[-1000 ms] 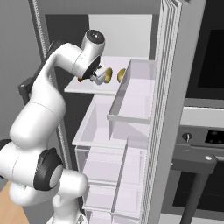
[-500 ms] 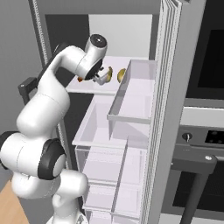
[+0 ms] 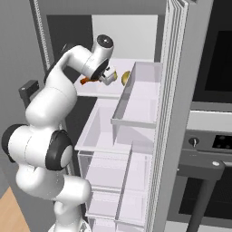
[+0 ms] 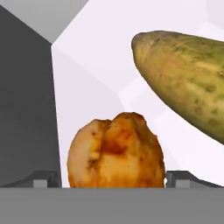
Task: Place one cucumber and one chicken drumstick in each tupperware on the nearby counter, to pack two identical lunches.
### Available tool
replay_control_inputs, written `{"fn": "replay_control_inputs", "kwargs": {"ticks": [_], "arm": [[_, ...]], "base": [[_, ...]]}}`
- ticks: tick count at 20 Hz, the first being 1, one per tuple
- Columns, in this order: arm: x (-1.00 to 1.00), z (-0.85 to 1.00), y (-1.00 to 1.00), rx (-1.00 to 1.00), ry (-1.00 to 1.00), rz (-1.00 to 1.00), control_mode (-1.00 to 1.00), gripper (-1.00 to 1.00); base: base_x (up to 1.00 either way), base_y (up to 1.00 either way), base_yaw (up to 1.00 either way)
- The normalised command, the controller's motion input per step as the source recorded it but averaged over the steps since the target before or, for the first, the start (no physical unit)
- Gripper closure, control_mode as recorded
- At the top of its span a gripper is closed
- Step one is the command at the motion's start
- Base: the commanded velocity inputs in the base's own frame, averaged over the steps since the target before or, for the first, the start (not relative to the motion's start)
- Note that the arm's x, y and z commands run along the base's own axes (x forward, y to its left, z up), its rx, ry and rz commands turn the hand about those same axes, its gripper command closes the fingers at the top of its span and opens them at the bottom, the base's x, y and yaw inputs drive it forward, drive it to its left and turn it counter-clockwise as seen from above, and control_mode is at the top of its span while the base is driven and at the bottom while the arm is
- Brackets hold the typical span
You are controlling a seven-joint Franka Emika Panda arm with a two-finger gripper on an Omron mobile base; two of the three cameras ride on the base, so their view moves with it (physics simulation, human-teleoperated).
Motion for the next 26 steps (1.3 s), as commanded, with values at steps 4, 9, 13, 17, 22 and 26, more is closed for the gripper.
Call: {"fn": "replay_control_inputs", "kwargs": {"ticks": [4,9,13,17,22,26], "arm": [[0.24,-0.31,0.05,0.0,0.0,0.0,-1.0,1.0],[0.12,-0.44,0.29,0.0,0.05,0.0,-1.0,1.0],[-0.06,-0.38,0.16,0.0,0.04,0.02,-1.0,1.0],[-0.62,0.0,0.0,0.0,-0.1,0.01,-1.0,1.0],[-0.95,0.01,0.18,-0.07,-0.17,0.0,-1.0,1.0],[-1.0,0.04,0.01,-0.05,-0.2,0.0,-1.0,1.0]], "base": [[0.0,0.0,0.0],[0.0,0.0,0.0],[0.0,0.0,0.0],[0.0,0.0,0.0],[0.0,0.0,0.0],[0.0,0.0,0.0]]}}
